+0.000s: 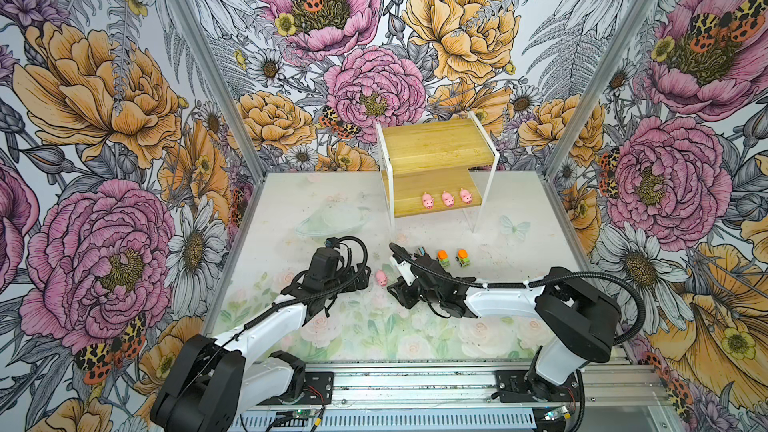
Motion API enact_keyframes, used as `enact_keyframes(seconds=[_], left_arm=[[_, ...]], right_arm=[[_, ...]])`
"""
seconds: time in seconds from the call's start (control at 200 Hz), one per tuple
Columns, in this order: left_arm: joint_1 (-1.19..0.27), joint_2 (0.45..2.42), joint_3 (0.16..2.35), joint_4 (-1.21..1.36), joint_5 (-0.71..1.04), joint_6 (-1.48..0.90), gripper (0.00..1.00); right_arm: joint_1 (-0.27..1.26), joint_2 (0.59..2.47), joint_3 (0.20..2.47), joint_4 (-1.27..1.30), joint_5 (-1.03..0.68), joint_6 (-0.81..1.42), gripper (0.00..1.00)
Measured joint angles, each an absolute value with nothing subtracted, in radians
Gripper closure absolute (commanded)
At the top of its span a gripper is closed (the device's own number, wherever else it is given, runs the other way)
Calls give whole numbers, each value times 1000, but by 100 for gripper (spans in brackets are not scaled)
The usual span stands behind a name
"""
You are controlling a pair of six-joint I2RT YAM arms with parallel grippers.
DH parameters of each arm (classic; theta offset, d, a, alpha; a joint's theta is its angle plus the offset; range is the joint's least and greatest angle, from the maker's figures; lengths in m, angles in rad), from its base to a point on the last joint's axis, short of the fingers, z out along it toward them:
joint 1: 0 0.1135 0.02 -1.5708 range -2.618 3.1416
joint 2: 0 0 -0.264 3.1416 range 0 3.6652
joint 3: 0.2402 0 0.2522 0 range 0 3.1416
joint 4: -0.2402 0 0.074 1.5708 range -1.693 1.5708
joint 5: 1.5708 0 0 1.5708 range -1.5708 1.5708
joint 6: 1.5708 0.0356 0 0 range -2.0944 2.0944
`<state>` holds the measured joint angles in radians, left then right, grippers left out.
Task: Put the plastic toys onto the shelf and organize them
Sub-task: 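Lower the right gripper around the last pink pig and close it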
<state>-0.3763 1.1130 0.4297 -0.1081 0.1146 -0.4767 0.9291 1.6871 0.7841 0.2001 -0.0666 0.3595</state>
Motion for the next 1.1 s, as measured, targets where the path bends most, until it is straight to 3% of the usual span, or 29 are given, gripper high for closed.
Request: enact_keyframes(seconds=[0.155, 0.711, 1.101], left_arm=[[-315, 1065, 405, -130, 151, -495, 1], [-310, 1087, 401, -134, 200, -500, 1], [-307, 1108, 401, -133, 205, -499, 1]], right_arm=[[933, 1763, 852, 206, -49, 368, 53], [933, 1900, 947, 192, -37, 386, 56], [933, 1921, 961, 193, -37, 389, 69]])
